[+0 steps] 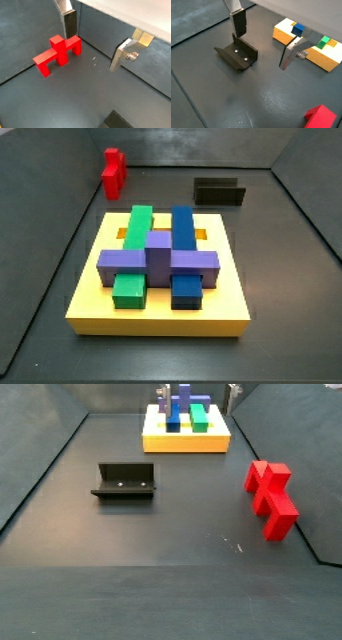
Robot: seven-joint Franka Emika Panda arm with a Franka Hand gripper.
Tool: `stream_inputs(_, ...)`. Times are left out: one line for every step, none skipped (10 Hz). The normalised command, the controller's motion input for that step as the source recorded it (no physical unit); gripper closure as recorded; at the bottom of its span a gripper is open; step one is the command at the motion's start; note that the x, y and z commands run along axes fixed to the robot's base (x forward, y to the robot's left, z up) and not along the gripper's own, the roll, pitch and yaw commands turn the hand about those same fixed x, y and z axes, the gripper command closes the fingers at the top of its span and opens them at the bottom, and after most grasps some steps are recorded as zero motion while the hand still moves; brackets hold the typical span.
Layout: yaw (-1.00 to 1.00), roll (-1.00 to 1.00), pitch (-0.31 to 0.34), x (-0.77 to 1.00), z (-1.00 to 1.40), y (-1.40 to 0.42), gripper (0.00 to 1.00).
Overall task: Pick up the red object. Move up. Move to above the board. Insert the red object.
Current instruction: Pick up the red object.
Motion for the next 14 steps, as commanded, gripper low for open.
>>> stream_inputs(-0.03, 0.0, -0.049, -0.11, -0.1, 0.04, 0.0)
stream_inputs(-0.29, 0.0, -0.119, -0.49, -0.15, 0.22, 0.0)
stream_inputs(-0.6, 0.0, -0.119, -0.58, -0.13, 0.27, 0.0)
stream_inputs(-0.7, 0.0, -0.043, -0.39, -0.19, 0.24, 0.0)
stream_inputs(-0.76, 0.0, -0.043, -0.47, -0.24, 0.17, 0.0)
stream_inputs(-0.67, 0.0, -0.061, -0.62, -0.25, 0.18, 0.0)
stream_inputs(-0.67, 0.02, -0.049, -0.65, -0.26, 0.15, 0.0)
stream_inputs(-0.67, 0.04, -0.037, -0.65, -0.25, 0.13, 0.0)
stream_inputs(-0.68, 0.05, -0.027, -0.63, -0.23, 0.11, 0.0)
stream_inputs(-0.7, 0.05, -0.016, -0.6, -0.21, 0.09, 0.0)
stream_inputs(-0.73, 0.02, -0.026, -0.55, -0.19, 0.05, 0.0)
stream_inputs(-0.73, 0.0, -0.05, -0.45, -0.16, 0.01, 0.0)
stream_inputs(-0.75, 0.0, -0.081, -0.34, -0.17, 0.0, 0.0)
stream_inputs(-0.77, -0.01, -0.106, -0.23, -0.18, 0.0, 0.0)
